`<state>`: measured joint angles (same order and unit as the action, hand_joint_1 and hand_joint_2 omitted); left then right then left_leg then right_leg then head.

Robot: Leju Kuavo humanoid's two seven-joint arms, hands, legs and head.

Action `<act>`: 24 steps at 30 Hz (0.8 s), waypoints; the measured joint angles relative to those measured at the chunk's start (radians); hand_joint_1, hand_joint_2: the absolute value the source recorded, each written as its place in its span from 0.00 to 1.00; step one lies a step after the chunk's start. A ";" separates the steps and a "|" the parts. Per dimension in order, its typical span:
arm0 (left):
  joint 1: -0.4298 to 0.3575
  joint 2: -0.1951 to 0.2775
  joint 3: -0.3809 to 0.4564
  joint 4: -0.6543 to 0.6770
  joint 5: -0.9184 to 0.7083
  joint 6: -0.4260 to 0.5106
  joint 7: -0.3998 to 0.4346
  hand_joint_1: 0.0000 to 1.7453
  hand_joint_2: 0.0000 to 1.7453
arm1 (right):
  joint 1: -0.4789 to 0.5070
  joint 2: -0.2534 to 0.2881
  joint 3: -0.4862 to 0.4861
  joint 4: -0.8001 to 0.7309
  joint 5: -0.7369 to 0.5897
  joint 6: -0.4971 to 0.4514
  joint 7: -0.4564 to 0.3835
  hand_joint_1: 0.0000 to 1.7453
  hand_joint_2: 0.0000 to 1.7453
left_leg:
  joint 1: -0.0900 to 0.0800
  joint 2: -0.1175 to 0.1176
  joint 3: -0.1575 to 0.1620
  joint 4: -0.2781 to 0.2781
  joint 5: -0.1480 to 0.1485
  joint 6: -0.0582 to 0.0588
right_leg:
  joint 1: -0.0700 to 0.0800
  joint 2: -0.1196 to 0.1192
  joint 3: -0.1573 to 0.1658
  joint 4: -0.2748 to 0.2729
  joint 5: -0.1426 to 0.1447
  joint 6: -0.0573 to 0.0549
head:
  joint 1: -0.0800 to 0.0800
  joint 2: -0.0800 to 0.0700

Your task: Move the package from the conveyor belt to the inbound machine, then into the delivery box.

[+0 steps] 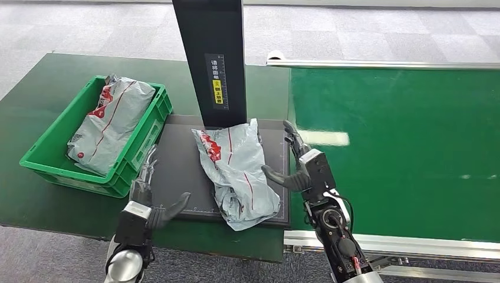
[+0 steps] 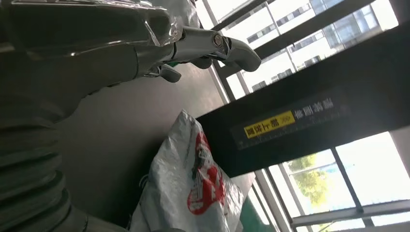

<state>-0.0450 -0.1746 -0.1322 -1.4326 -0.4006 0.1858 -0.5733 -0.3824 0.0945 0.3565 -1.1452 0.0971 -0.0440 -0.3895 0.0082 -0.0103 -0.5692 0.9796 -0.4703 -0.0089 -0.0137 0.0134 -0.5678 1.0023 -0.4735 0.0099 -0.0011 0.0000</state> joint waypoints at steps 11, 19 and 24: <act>-0.123 -0.003 -0.191 0.214 -0.229 0.094 0.046 0.00 1.00 | 0.123 -0.020 -0.160 0.014 -0.041 0.020 -0.074 0.00 1.00 | 0.000 0.000 0.000 0.000 0.000 0.000 | 0.000 0.000 0.000 0.000 0.000 0.000 | 0.000 0.000; -0.276 -0.034 -0.280 0.497 -0.351 0.206 0.070 0.00 1.00 | 0.180 -0.005 -0.210 -0.022 -0.048 0.020 -0.078 0.00 1.00 | 0.000 0.000 0.000 0.000 0.000 0.000 | 0.000 0.000 0.000 0.000 0.000 0.000 | 0.000 0.000; -0.327 -0.049 -0.305 0.610 -0.368 0.235 0.074 0.00 1.00 | 0.198 0.001 -0.223 -0.044 -0.050 0.020 -0.078 0.00 1.00 | 0.000 0.000 0.000 0.000 0.000 0.000 | 0.000 0.000 0.000 0.000 0.000 0.000 | 0.000 0.000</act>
<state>-0.3720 -0.2240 -0.4373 -0.8231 -0.7687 0.4210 -0.4994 -0.1848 0.0957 0.1337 -1.1892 0.0471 -0.0240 -0.4673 0.0081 -0.0104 -0.5693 0.9797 -0.4704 -0.0088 -0.0138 0.0133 -0.5675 1.0023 -0.4731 0.0098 -0.0013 -0.0001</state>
